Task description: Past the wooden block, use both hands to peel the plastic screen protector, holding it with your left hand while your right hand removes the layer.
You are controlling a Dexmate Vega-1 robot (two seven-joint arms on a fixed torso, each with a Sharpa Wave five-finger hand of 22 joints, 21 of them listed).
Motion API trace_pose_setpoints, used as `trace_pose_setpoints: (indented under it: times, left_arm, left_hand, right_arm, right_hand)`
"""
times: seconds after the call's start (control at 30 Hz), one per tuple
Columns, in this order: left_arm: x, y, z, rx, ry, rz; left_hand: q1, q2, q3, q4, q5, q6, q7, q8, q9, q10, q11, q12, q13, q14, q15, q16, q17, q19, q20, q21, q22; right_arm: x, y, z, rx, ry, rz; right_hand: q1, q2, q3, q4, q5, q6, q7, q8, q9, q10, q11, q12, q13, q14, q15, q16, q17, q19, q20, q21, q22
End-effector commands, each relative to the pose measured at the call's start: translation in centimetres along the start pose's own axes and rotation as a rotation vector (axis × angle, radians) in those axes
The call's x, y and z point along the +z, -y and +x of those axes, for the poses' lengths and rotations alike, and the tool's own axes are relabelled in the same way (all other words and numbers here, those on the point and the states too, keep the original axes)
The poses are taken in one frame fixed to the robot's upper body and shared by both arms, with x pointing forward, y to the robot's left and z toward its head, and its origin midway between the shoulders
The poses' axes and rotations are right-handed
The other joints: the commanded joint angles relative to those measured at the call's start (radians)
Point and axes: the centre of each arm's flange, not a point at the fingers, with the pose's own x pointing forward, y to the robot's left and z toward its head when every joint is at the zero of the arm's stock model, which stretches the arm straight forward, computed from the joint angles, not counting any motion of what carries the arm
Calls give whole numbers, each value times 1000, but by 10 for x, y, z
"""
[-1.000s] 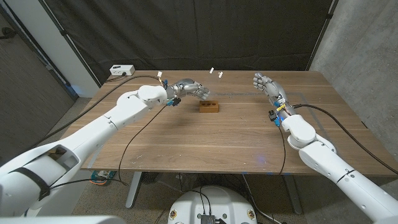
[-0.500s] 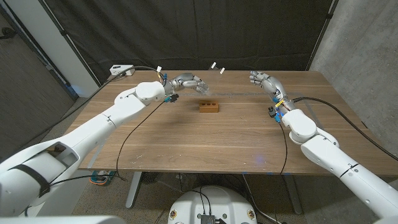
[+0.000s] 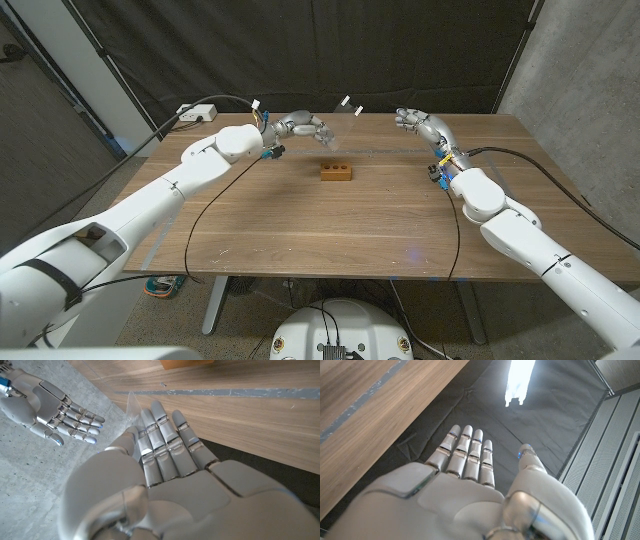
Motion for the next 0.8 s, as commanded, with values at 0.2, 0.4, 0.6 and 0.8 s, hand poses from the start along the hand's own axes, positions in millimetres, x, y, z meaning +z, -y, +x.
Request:
trace_pose_setpoints:
  times: [0.2,0.4,0.6,0.8]
  left_arm:
    - [4,-8,12,-50,60,41]
    - [7,-11,18,-83,111,34]
    - [9,-12,23,-129,132,32]
    - [11,-9,25,-180,150,35]
  left_hand:
    - [15,-12,12,38,33,25,-40,39,19,-21,-17,17,25,-34,-59,-9,15,-30,-3,11,4]
    - [8,-27,-3,47,65,38,-59,58,32,-37,-34,22,43,-65,-60,-17,25,-60,-2,9,4]
    - [5,-33,-11,52,85,41,-65,66,39,-41,-43,26,52,-84,-60,-22,30,-77,-3,9,4]
    - [7,-40,-17,54,108,46,-63,76,47,-43,-48,32,62,-122,-62,-32,30,-89,-1,11,4]
  right_arm:
    - [4,-8,17,-5,-10,-85]
    - [4,-10,26,6,-27,-101]
    - [2,-8,31,7,-24,-101]
    - [1,-7,34,6,-20,-112]
  right_hand:
    - [44,-9,-4,5,0,29,-4,6,4,28,-2,3,8,22,-14,4,10,25,-9,21,6]
    - [67,-4,-8,11,2,10,-12,-8,5,-21,-1,-22,9,-43,3,-18,16,0,-25,17,9]
    - [76,4,-6,13,2,9,-19,-10,5,-26,-1,-26,10,-47,-2,-17,17,-5,-24,17,10]
    - [63,6,-15,27,-1,20,-20,-7,6,-10,-3,-21,11,-45,-4,-12,22,-10,-21,18,11]
